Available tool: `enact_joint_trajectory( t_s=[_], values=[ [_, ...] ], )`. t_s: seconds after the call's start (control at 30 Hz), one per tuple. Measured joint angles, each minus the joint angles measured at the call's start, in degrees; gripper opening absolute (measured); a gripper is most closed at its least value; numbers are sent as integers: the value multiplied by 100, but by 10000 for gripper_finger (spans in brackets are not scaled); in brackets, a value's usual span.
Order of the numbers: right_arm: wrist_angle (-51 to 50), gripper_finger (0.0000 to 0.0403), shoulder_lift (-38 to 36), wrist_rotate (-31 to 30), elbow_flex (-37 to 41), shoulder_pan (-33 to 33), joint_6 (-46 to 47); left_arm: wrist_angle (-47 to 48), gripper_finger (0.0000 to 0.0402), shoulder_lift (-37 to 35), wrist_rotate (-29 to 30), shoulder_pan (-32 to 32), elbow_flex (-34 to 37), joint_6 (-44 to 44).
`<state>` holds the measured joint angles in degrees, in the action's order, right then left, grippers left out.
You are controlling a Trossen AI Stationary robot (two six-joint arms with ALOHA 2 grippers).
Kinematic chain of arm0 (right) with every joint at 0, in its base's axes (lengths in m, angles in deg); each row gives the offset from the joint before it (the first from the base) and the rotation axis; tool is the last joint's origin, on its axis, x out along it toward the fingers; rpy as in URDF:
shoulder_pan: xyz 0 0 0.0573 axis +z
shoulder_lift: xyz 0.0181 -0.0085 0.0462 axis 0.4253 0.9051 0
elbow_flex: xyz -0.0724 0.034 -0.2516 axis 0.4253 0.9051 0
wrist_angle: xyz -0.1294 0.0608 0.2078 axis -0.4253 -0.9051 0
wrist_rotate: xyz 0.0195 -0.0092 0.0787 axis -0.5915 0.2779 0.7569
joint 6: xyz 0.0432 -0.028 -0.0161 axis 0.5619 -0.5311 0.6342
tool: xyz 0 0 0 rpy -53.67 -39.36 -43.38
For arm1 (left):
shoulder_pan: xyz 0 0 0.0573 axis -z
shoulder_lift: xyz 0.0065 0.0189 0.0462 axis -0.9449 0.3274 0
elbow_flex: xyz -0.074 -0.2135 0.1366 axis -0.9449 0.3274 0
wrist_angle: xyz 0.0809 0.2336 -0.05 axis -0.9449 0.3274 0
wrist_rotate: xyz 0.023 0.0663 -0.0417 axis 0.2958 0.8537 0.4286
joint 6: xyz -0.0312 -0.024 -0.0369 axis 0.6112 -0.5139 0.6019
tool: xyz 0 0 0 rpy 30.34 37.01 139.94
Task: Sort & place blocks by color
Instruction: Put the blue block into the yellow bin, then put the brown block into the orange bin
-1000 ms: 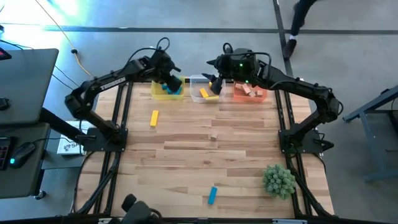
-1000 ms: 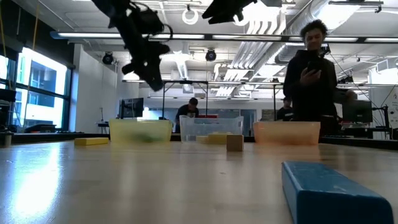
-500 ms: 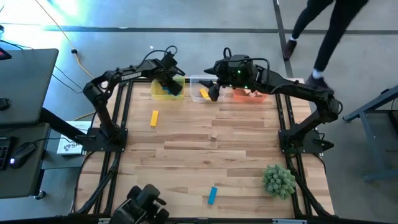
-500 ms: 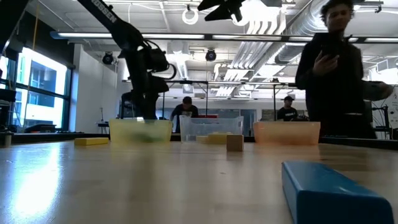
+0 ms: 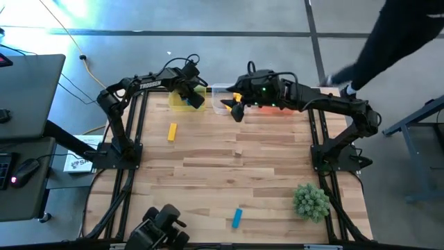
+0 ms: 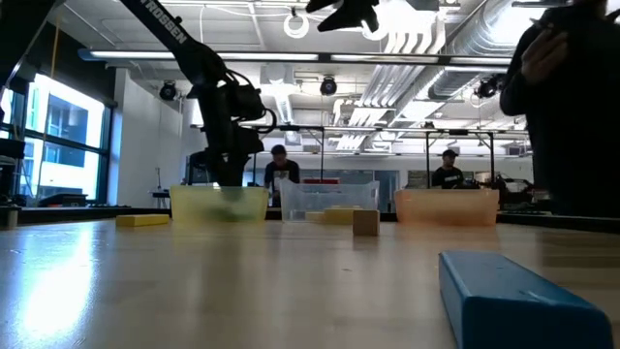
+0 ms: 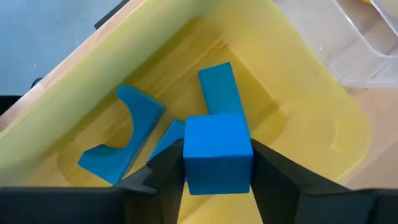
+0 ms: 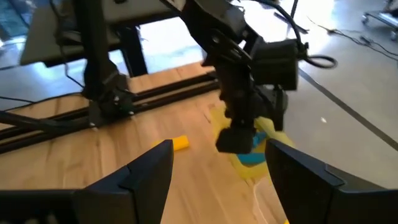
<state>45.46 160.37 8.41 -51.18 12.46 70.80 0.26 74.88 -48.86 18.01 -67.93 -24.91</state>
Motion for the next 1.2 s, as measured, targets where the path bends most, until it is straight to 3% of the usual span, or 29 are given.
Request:
enact_joint_trajectory(
  t_s=[0.37,0.8,1.2],
  values=[
    [-444,243,0,-348,0,228,516,397,211,0,1,-2,-162,-188],
    [-939,243,250,-565,0,601,1077,1326,213,-73,-19,45,-767,-581],
    [-1103,243,907,-517,0,768,1282,1467,213,-880,-30,200,-769,-658]
  ],
)
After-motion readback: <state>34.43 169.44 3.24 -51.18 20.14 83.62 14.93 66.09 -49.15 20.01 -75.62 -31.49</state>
